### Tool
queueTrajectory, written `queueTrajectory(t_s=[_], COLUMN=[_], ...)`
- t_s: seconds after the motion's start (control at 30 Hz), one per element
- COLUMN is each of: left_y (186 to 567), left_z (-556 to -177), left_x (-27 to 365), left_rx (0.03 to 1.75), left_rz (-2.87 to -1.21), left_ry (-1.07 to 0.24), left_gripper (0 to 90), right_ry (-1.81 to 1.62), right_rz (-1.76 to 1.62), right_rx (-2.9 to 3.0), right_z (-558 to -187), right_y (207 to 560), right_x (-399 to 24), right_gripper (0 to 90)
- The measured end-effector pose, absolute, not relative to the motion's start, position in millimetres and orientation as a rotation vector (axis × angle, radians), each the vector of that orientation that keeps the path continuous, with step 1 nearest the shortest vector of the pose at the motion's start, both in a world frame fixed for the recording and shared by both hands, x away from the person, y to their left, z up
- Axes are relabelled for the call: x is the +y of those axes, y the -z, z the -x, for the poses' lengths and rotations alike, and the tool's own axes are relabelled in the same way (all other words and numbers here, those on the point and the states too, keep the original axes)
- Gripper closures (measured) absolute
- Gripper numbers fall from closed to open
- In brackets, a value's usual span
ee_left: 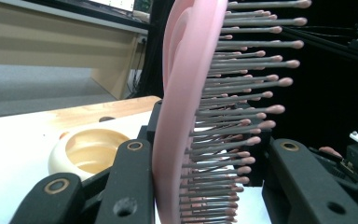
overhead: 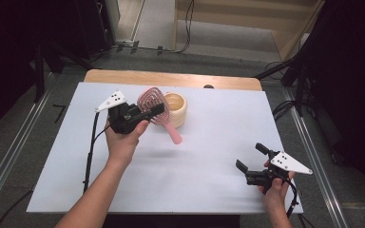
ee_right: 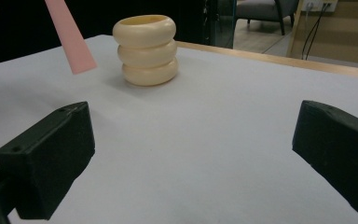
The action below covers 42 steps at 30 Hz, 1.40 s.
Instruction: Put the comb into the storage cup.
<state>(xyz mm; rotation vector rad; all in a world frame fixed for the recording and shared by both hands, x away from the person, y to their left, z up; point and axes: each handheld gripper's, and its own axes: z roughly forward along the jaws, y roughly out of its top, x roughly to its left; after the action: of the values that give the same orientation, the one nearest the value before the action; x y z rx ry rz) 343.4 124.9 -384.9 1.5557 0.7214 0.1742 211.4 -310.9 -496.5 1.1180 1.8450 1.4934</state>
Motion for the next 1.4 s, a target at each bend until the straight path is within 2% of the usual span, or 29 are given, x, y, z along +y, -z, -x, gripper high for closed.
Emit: queueTrajectory(t_s=[0.5,1.4], left_y=[371.3,356.2], left_z=[-356.5,-386.4], left_x=[128.9,127.7], left_rx=[0.726,0.757], left_rz=[-1.532,-1.483], left_ry=[-0.201,-0.226], left_gripper=[65.0,65.1], right_ry=[-1.503,-1.502], right_rz=[-1.131,-1.119], right_rx=[1.84,1.854], right_z=[-208.3,-207.5], right_y=[503.2,505.3], right_x=[-325.7,-325.2], right_gripper=[0.0,0.0])
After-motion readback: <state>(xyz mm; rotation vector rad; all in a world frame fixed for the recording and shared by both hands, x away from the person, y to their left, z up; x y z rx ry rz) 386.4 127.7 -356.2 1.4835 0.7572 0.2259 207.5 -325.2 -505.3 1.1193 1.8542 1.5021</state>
